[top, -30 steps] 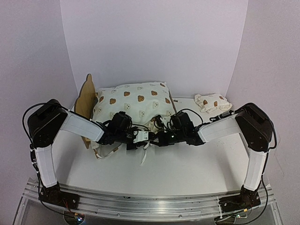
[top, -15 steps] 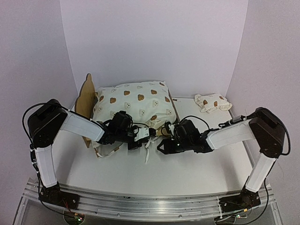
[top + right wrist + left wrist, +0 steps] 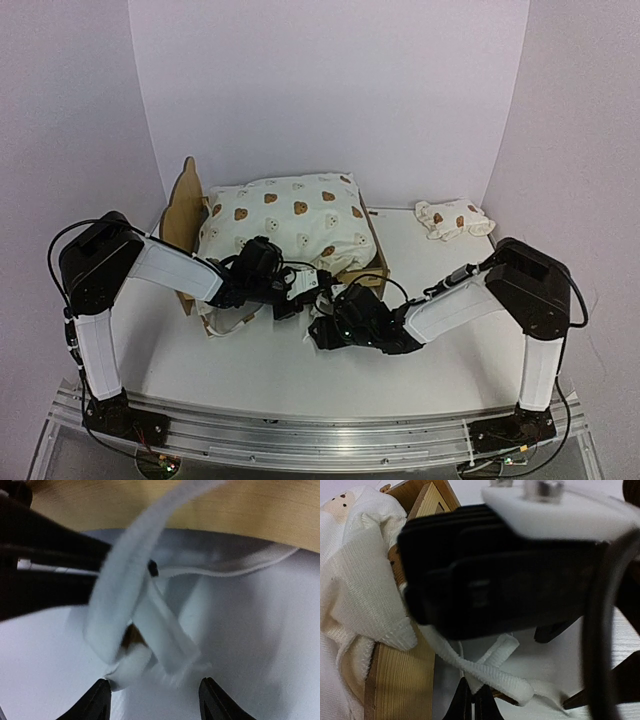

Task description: Set up the pet bed

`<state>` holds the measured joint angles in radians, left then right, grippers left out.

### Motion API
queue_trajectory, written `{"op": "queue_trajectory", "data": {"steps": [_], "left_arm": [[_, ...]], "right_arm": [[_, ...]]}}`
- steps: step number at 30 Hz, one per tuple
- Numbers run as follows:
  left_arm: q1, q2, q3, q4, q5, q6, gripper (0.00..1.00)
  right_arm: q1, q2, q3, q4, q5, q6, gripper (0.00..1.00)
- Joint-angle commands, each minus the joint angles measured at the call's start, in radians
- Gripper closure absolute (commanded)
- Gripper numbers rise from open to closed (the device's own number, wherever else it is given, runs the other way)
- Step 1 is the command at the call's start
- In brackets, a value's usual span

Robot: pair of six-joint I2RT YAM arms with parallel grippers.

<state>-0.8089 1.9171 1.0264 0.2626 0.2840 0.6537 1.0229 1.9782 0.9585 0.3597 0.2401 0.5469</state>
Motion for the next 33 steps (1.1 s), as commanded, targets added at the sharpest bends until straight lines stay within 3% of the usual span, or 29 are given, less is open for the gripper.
{"op": "queue_trajectory", "data": {"steps": [1,9,11,13,16,21,26,30,33], "left_arm": [[0.003,-0.037,0.030,0.032,-0.021,-0.015,1.00],[0.004,-0.037,0.019,0.055,-0.024,-0.007,1.00],[0.004,-0.037,0.021,0.057,-0.024,-0.008,1.00],[0.004,-0.038,0.025,0.055,-0.030,-0.011,1.00],[0.004,-0.045,0.044,0.038,-0.063,-0.026,1.00],[0.002,-0.098,0.069,-0.051,-0.042,-0.044,1.00],[-0.023,-0.116,0.055,-0.057,-0.018,-0.016,1.00],[-0.077,-0.124,0.008,-0.092,0.017,0.094,1.00],[-0.131,-0.131,-0.054,-0.160,0.051,0.267,1.00]], "right_arm": [[-0.004,0.070,0.067,0.050,-0.037,0.030,0.39],[-0.006,0.067,0.044,0.071,-0.026,0.117,0.41],[-0.006,0.076,0.063,0.075,-0.030,0.128,0.58],[-0.007,0.078,0.061,0.073,-0.014,0.138,0.83],[-0.013,0.021,-0.019,0.050,0.030,0.151,0.99],[-0.113,-0.242,-0.166,-0.168,0.117,0.082,1.00],[-0.321,-0.470,-0.120,-0.467,0.124,-0.149,1.00],[-0.474,-0.532,-0.047,-0.579,0.091,-0.252,1.00],[-0.544,-0.531,0.024,-0.610,0.061,-0.298,1.00]]}}
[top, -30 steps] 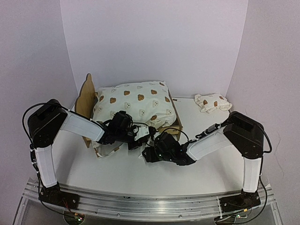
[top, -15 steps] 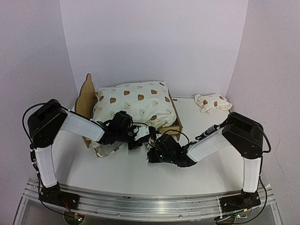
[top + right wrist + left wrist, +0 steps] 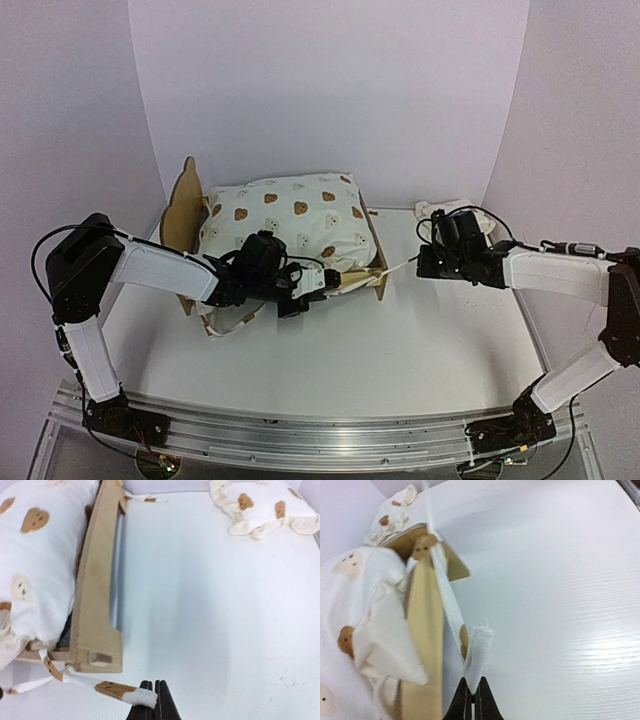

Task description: Set up the pet bed

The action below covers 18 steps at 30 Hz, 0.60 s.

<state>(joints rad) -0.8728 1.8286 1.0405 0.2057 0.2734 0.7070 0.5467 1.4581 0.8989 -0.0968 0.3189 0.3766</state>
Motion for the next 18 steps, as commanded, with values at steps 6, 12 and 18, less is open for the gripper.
{"op": "queue_trajectory", "data": {"steps": [6,12,18], "left_arm": [[-0.115,-0.021,-0.189,-0.057,0.008,0.460,1.00],[-0.106,0.039,-0.170,-0.062,-0.034,0.432,1.00],[-0.106,0.020,-0.149,-0.079,-0.030,0.391,0.90]], "right_arm": [[-0.117,0.087,0.243,-0.174,-0.094,-0.189,1.00],[-0.207,0.154,0.296,-0.197,-0.186,-0.172,1.00],[-0.214,0.156,0.299,-0.280,-0.409,-0.147,0.93]]}}
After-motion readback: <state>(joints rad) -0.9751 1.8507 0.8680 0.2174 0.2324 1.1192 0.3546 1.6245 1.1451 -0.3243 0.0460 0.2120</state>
